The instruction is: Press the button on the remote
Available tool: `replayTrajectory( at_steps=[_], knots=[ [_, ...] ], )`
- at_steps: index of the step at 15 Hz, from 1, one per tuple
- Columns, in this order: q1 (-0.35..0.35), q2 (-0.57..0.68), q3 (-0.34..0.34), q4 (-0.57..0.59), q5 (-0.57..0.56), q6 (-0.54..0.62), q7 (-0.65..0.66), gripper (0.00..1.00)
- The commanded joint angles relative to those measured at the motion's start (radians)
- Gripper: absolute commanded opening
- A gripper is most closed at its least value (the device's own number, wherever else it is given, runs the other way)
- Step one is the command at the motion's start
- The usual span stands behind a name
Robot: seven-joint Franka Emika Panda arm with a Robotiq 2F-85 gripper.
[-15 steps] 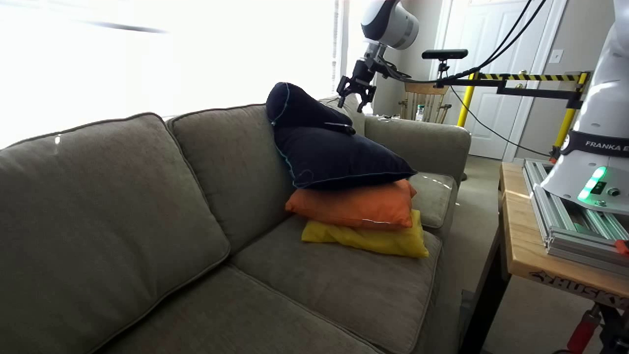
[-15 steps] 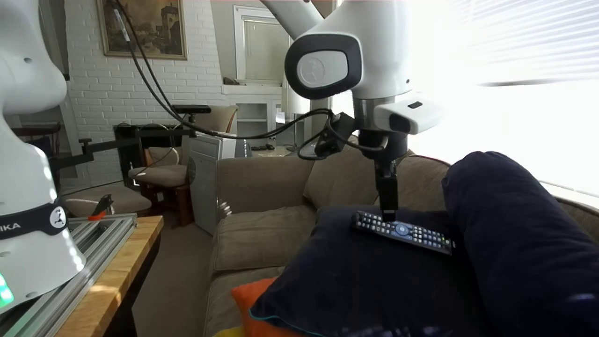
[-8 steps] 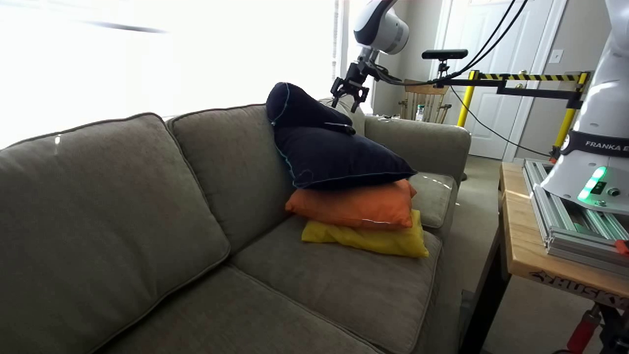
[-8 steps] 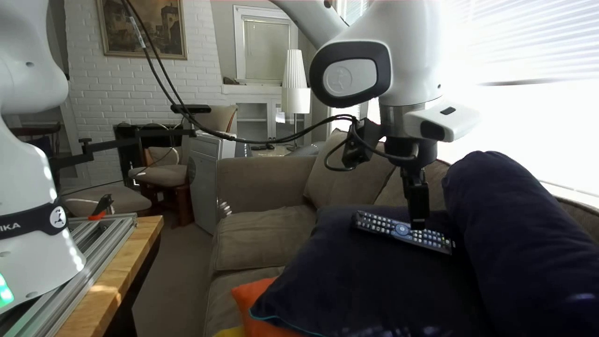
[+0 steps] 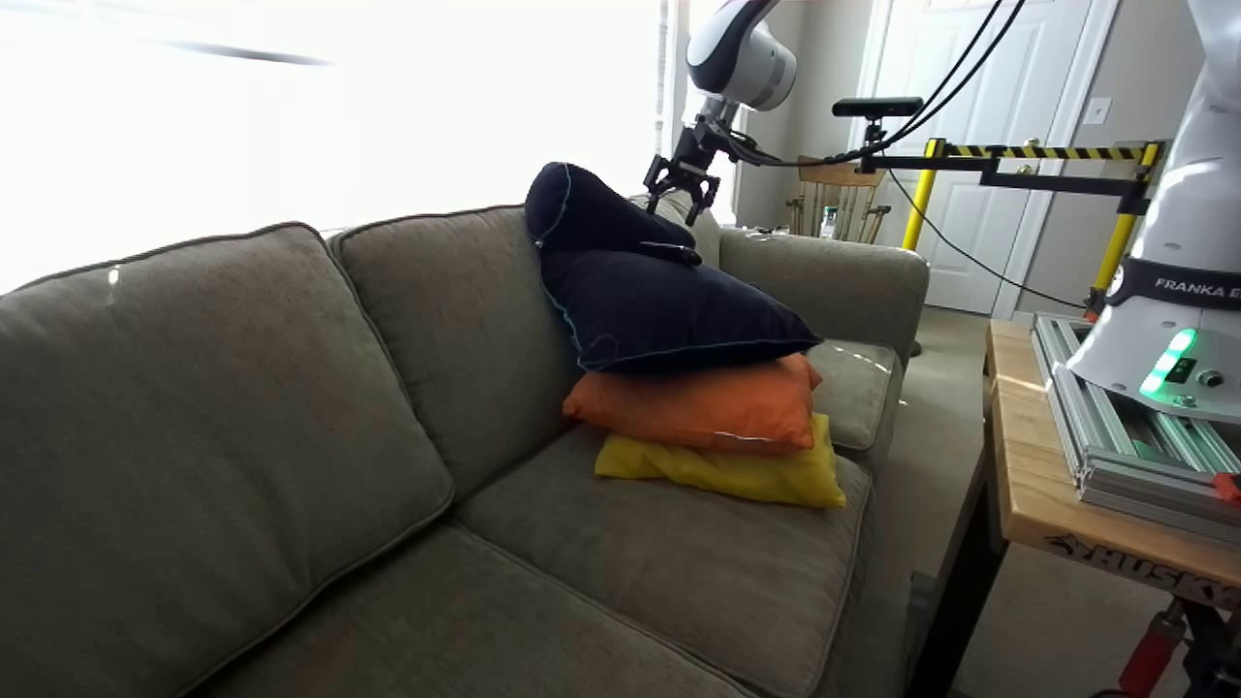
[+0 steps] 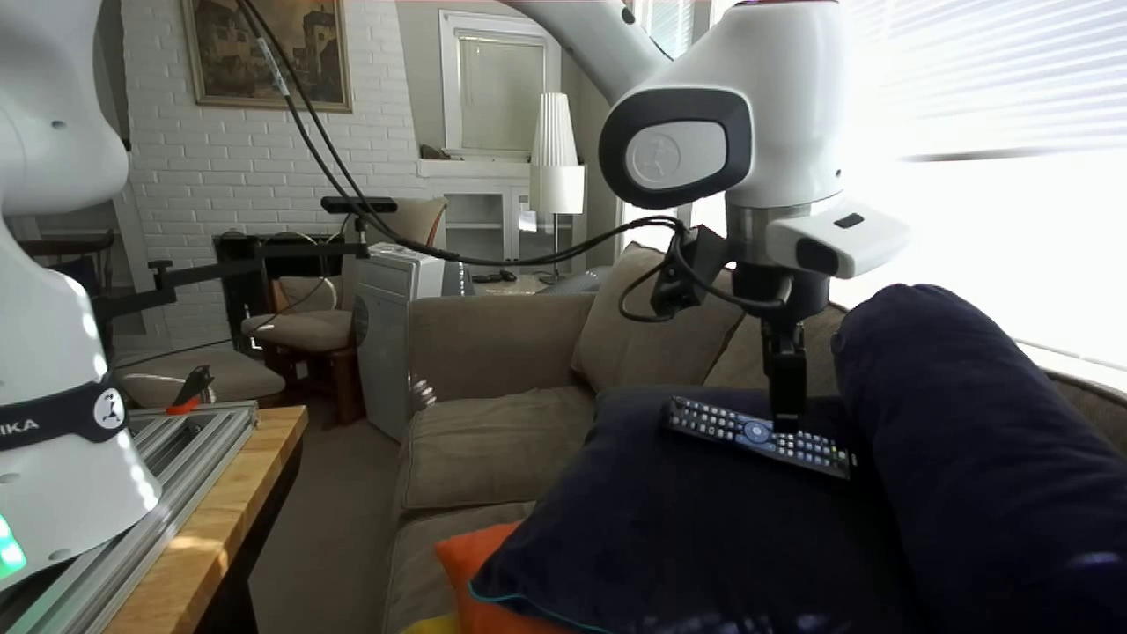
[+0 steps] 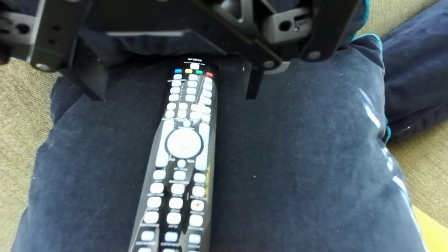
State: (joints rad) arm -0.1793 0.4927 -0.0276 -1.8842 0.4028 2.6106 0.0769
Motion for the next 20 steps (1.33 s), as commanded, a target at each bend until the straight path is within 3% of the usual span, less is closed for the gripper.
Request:
replayTrajectory(
  at_steps=[1,5,6,7,17,20],
  knots=[
    [0.007,-0.073,0.000,-0.066,0.006,-0.041,0.058,1.00],
    [0.018,-0.156,-0.017,-0.167,-0.014,-0.050,0.069,1.00],
    [0.021,-0.176,-0.023,-0.193,-0.019,-0.053,0.075,0.75],
    [0.021,-0.196,-0.027,-0.220,-0.020,-0.046,0.071,0.74],
    [0.021,-0.282,-0.027,-0.362,0.016,-0.031,0.042,0.01],
    [0.023,-0.282,-0.020,-0.373,0.028,-0.026,0.033,0.00]
  ],
)
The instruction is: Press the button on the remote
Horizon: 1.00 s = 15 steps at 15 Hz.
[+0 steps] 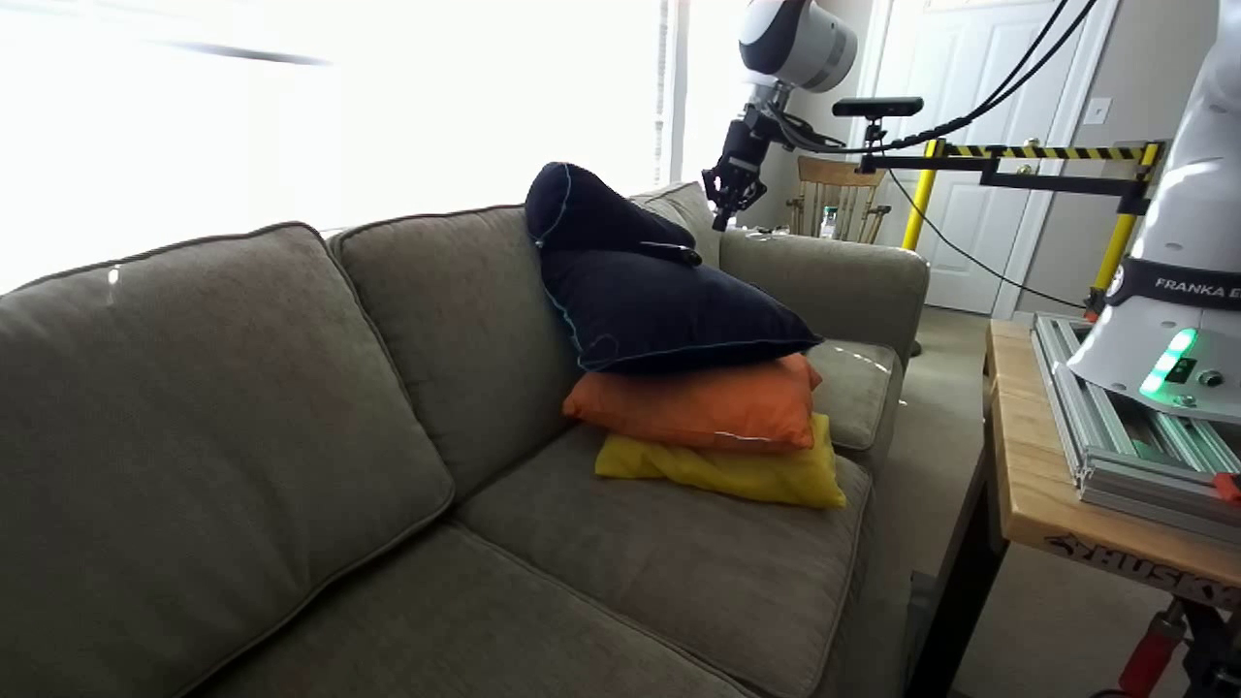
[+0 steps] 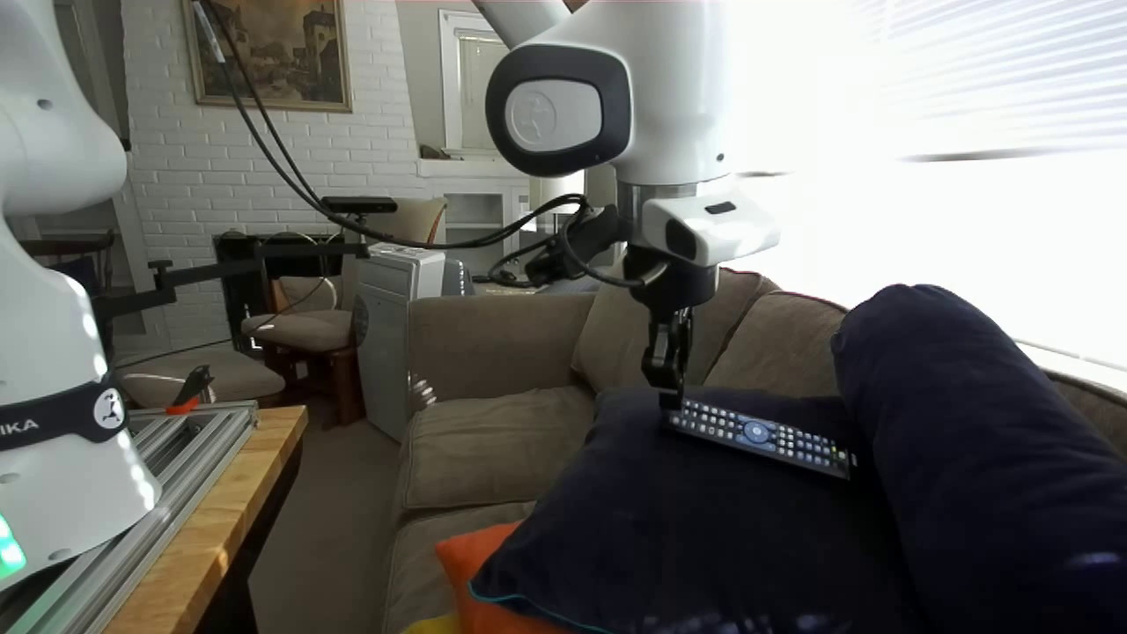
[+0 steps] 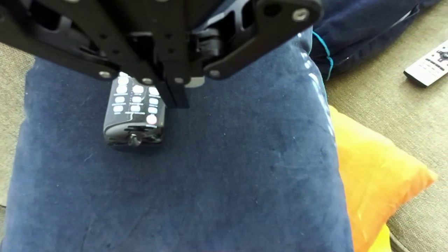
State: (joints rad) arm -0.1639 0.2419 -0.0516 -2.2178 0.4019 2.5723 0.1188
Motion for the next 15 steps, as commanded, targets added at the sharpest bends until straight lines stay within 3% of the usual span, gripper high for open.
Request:
replayTrajectory(
  at_steps=[1,15],
  knots=[
    [0.009,-0.029,0.006,-0.041,0.031,0.016,-0.012,0.00],
    [0.014,0.033,0.035,-0.019,0.058,0.089,-0.028,0.00]
  ],
)
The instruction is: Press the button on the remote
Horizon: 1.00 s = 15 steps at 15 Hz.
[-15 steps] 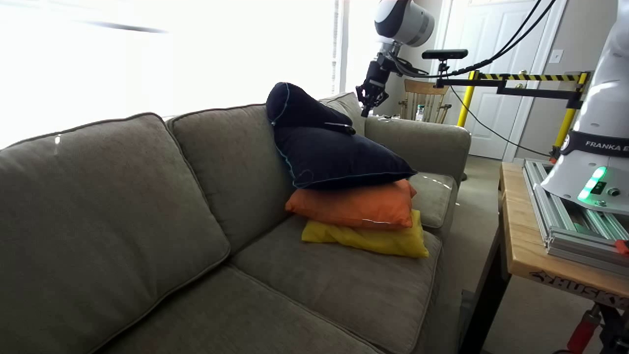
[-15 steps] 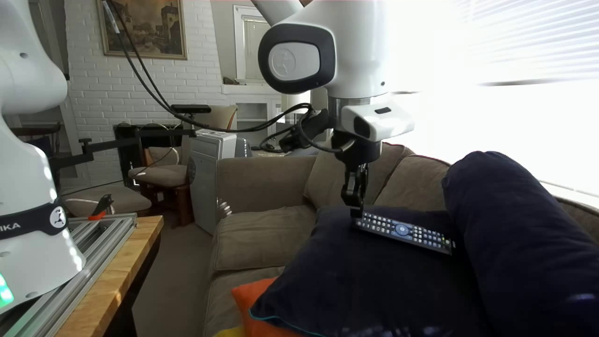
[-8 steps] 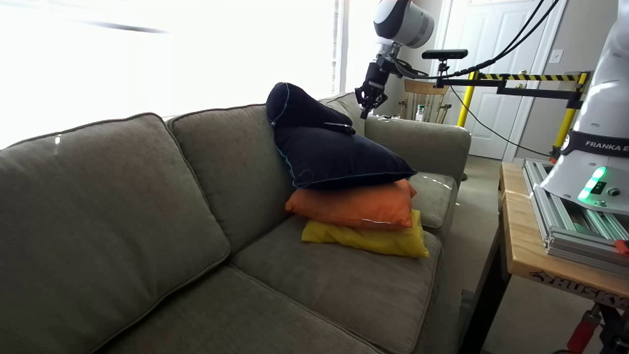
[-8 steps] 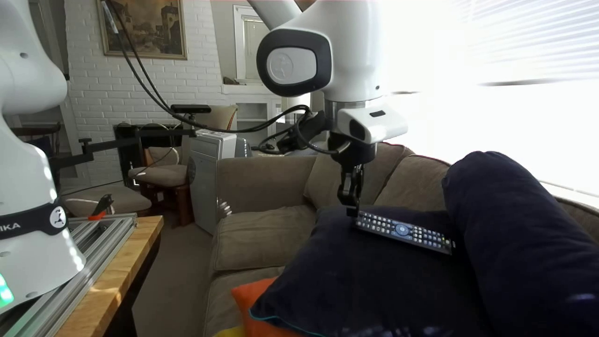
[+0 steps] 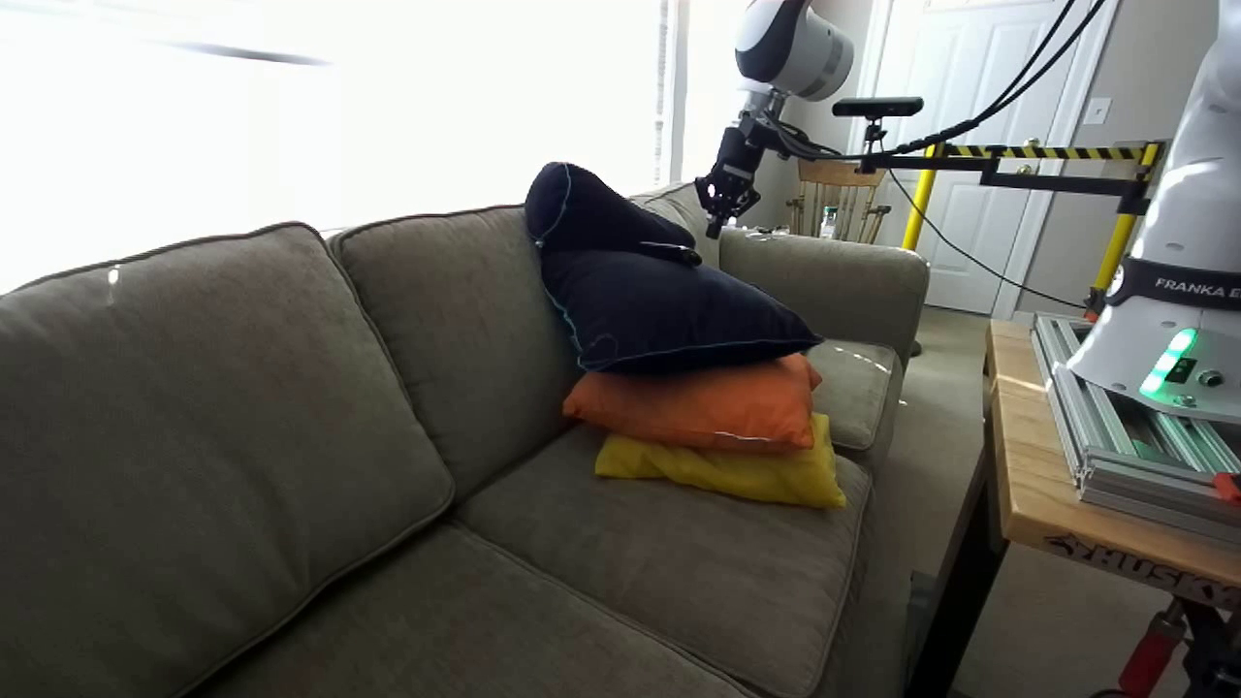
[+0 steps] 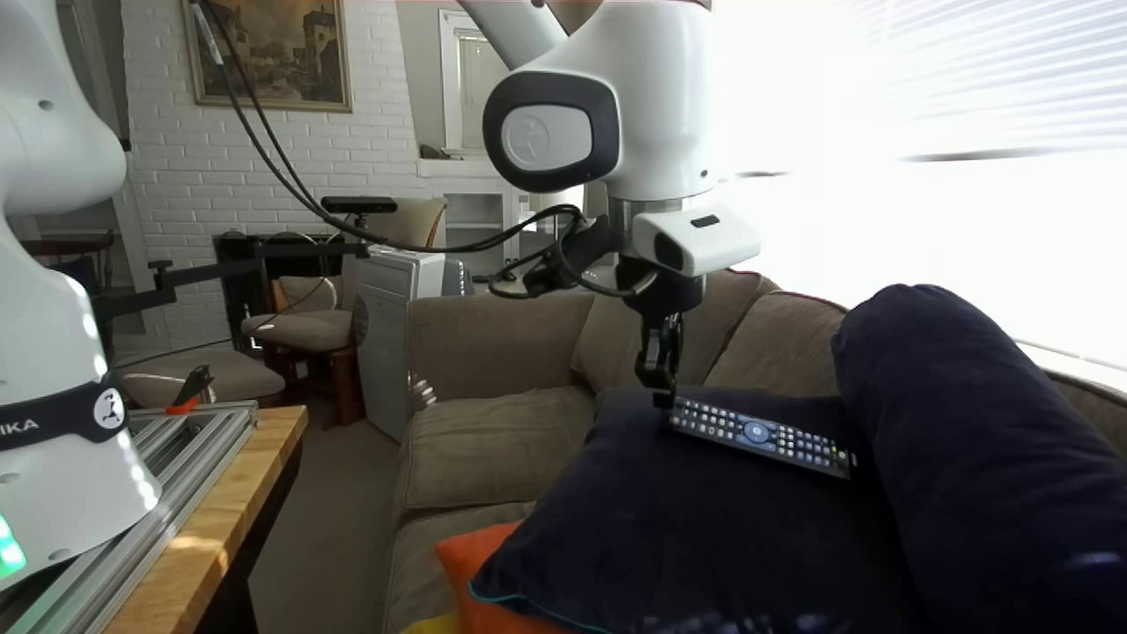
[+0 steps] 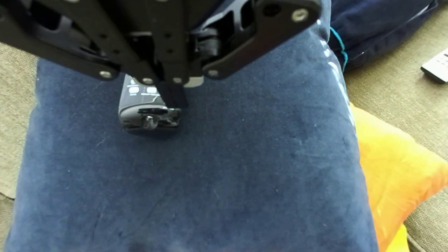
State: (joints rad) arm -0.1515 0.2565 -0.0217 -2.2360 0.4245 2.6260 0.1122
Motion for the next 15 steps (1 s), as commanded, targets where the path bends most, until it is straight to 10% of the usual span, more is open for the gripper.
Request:
replayTrajectory(
  at_steps=[1,15],
  knots=[
    [0.001,0.025,0.006,0.002,0.035,0.041,-0.021,0.00],
    [-0.012,0.085,0.049,0.056,0.098,0.076,-0.035,0.00]
  ],
)
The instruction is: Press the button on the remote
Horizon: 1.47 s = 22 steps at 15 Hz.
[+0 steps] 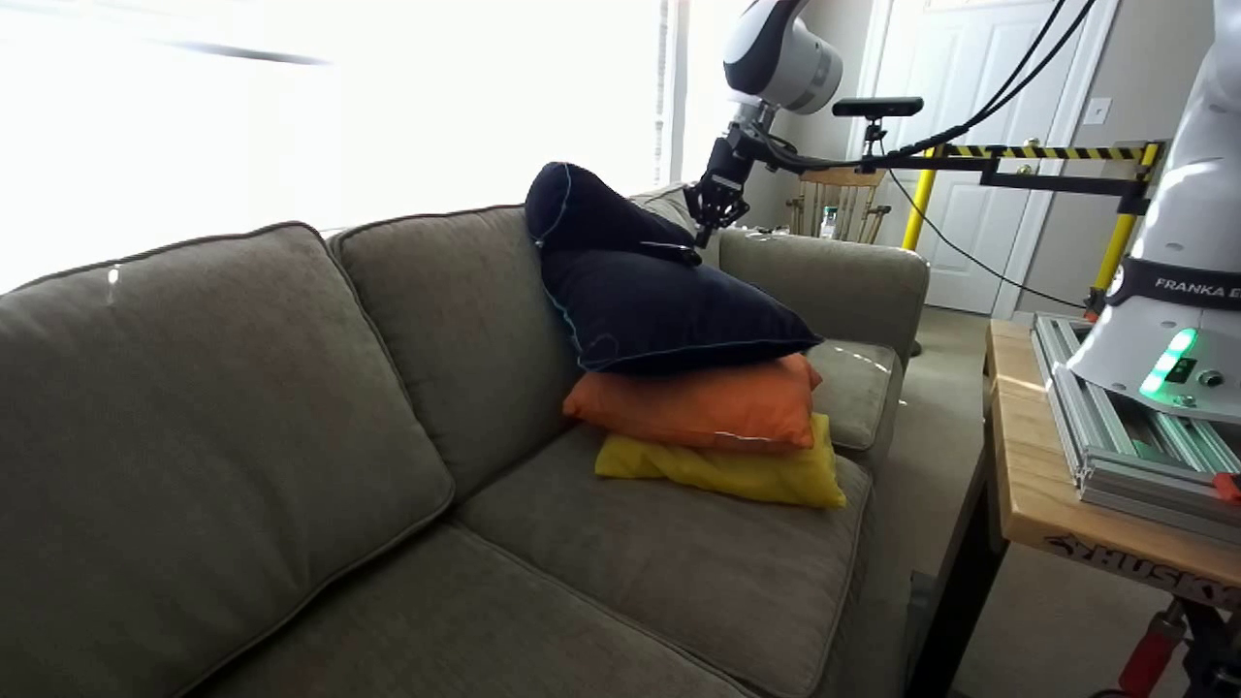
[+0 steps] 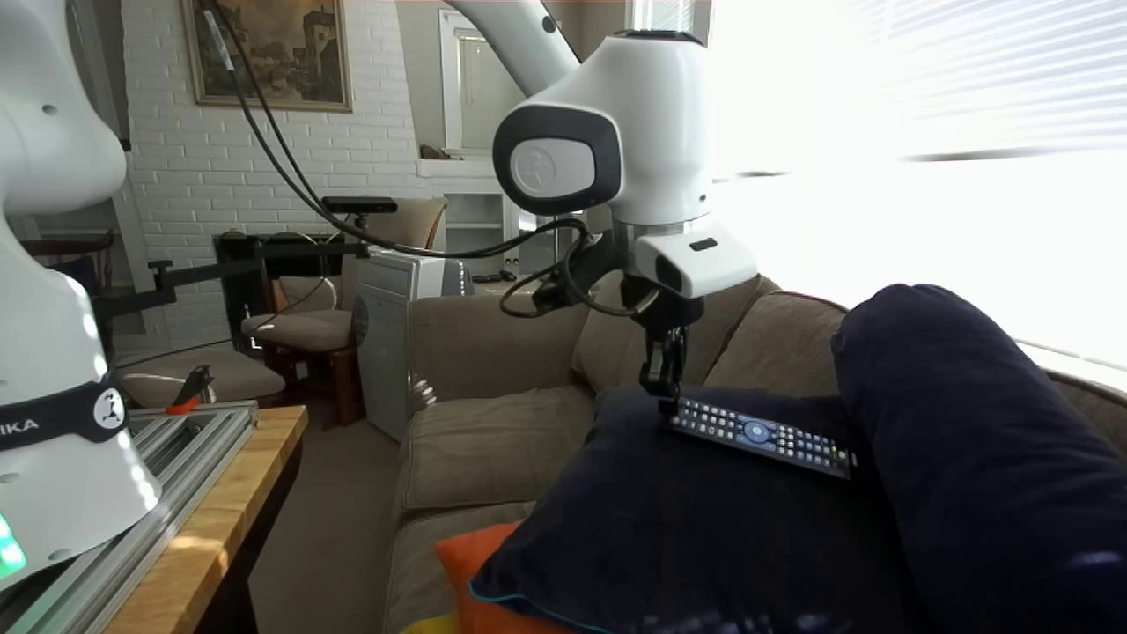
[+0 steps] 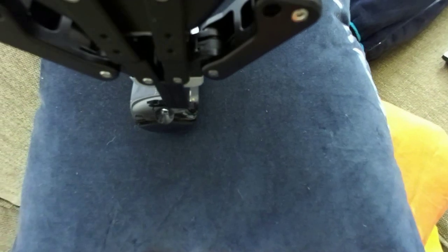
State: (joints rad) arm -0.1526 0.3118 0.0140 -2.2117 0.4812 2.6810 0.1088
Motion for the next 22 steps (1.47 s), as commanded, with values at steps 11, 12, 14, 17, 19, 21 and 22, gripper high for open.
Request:
replayTrajectory(
  at_steps=[11,12,14,17,19,21,22],
  knots=[
    [-0.017,0.071,0.014,0.085,0.036,0.009,-0.019,0.00],
    [-0.018,0.071,0.015,0.086,0.036,0.010,-0.021,0.00],
    [-0.019,0.068,0.013,0.087,0.034,0.007,-0.020,0.00],
    [-0.020,0.063,0.013,0.089,0.033,0.005,-0.019,0.00],
    [-0.020,0.059,0.011,0.087,0.030,0.003,-0.018,0.00],
    [-0.020,0.058,0.008,0.084,0.027,-0.001,-0.014,0.00],
    [-0.017,0.057,0.003,0.080,0.019,-0.002,-0.007,0.00]
  ],
)
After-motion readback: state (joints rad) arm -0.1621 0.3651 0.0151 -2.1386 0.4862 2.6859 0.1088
